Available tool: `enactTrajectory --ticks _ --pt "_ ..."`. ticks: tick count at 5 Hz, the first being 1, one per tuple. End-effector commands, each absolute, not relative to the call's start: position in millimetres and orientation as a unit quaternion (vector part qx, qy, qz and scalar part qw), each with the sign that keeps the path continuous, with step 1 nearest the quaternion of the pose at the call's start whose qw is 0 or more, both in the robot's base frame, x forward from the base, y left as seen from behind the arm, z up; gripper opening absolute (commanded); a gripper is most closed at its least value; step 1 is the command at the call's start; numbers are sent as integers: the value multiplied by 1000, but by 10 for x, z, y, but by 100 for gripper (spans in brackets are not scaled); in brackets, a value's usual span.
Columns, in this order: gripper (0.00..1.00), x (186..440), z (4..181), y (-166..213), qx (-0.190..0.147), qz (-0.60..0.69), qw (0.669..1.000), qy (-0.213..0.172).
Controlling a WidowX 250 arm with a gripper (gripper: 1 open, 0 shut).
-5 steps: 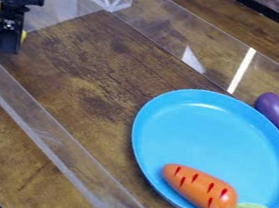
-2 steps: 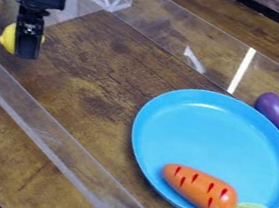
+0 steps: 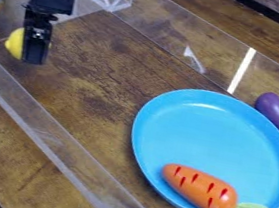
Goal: Put the lemon on the blue tray
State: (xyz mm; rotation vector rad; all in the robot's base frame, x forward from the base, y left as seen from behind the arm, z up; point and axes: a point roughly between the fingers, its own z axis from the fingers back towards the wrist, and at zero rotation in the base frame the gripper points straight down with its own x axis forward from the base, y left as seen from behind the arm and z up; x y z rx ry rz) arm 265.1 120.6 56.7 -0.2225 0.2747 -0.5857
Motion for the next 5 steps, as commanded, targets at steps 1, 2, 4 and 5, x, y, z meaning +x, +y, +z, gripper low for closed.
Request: enactTrajectory --ticks 1,2,4,5 --pt "0 2857 996 994 -66 -291 950 91" --pt "0 3043 1099 655 -57 -305 947 85" --pt "0 3061 1000 8 -57 -328 939 87" --pt "0 3011 1110 -98 -46 -353 930 91"
